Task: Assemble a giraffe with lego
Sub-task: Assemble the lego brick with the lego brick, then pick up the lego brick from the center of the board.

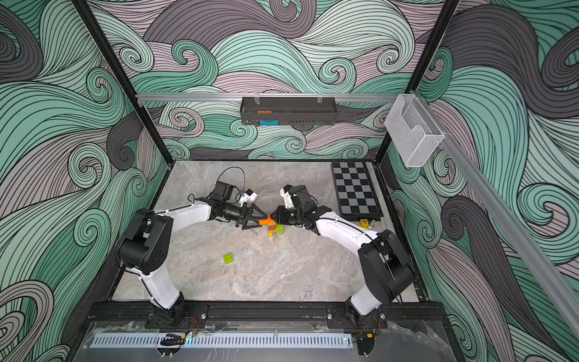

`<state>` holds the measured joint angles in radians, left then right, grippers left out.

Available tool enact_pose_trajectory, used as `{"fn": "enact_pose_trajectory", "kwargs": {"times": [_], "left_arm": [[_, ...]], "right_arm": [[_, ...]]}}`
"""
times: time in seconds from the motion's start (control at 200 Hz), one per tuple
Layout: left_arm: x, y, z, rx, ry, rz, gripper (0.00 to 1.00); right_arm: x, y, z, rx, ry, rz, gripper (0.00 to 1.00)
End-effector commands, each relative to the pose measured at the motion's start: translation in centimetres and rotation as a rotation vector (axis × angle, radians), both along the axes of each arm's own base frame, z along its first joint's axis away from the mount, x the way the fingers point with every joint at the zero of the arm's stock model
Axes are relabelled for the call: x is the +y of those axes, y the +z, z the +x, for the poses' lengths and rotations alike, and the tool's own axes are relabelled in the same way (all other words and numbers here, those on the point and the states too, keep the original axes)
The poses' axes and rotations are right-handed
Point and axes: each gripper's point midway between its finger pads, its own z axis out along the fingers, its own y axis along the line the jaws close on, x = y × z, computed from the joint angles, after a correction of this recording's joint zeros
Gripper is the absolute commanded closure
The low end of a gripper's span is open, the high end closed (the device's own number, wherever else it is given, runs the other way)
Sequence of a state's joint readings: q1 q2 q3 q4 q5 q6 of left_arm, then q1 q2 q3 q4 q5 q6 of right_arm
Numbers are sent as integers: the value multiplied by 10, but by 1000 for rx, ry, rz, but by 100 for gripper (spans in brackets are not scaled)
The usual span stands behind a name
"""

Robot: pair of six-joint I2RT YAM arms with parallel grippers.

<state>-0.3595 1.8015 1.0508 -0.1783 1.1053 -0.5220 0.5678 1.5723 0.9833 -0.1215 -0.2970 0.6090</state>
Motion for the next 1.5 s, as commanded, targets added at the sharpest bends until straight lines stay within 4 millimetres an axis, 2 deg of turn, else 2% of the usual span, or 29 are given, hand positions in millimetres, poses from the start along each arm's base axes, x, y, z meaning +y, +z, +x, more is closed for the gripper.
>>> {"fn": "enact_pose_trajectory", "kwargs": {"times": [0.0,0.095,0.22,0.3,0.335,0.505,0.65,0.78,0.89,0.966,1.056,1.126,1.231,1.361,1.496], "left_arm": [[-4,-7,0,-11,-19,36,22],[-2,2,0,-30,-21,34,22],[12,29,4,-148,-4,43,19],[28,48,3,-278,-5,69,11],[34,56,-1,-350,-23,89,2],[72,74,-27,-676,-93,293,2],[102,74,-44,-808,-80,393,1],[138,78,-33,-855,58,482,1],[171,85,-13,-867,205,583,1],[198,91,3,-844,347,665,1],[237,95,17,-778,544,786,1],[266,96,22,-733,672,886,1],[293,98,21,-706,775,988,1],[312,105,20,-692,854,1048,1],[315,110,18,-690,877,1048,1]], "right_arm": [[-36,-76,-38,220,-31,-202,83],[-36,-75,-38,219,-28,-198,82],[-31,-56,-33,180,-27,-168,75],[-27,-35,-27,144,-22,-138,69],[-25,-25,-23,125,-24,-122,68],[-17,31,-7,24,-10,-40,63],[-24,62,-11,-38,10,-67,60],[-27,74,-22,-97,33,-146,56],[-10,82,-38,-152,72,-202,53],[13,81,-53,-180,118,-231,51],[41,71,-69,-195,172,-281,47],[60,59,-78,-193,205,-316,44],[88,34,-92,-171,264,-364,39],[120,1,-109,-164,374,-438,32],[141,-31,-120,-127,451,-496,30]]}}
